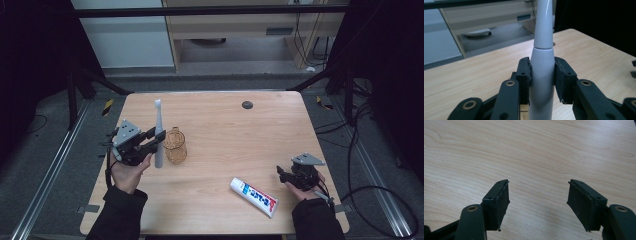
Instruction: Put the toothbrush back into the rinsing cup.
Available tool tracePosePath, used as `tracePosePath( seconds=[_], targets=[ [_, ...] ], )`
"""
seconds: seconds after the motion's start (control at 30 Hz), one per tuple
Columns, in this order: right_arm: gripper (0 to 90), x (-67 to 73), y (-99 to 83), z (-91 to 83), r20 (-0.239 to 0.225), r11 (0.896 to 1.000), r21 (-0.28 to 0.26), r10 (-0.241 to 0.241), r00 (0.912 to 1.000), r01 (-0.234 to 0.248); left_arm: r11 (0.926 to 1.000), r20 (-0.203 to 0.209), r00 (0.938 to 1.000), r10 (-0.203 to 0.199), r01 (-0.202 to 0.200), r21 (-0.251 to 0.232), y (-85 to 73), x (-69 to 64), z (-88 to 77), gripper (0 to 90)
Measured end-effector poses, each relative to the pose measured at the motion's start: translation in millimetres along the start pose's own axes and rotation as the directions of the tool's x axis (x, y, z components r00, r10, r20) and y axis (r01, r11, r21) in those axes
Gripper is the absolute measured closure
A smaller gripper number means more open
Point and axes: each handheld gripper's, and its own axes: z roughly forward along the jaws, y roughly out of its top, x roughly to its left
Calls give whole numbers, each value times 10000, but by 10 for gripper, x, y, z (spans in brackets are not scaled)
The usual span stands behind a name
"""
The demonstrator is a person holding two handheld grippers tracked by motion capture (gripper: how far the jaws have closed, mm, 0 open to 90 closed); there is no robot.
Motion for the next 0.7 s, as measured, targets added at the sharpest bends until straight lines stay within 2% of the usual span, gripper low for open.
tracePosePath(
  seconds=[0.27, 0.4, 0.7],
  targets=[
    [333, -2, -6, 10, 21, 10000, 44, 4, 10000, -4, 9966, -611, 9976, -311, 262, -784, 63, 122, -30, 671],
    [333, 2, -9, 25, 52, 10000, 88, -14, 10000, 14, 9903, -819, 9952, -542, 430, -1319, 116, 169, 20, 671],
    [333, -5, -9, 24, 25, 10000, 78, 2, 10000, -2, 9800, -1110, 9914, -689, 465, -1935, 189, 168, 158, 671]
  ],
)
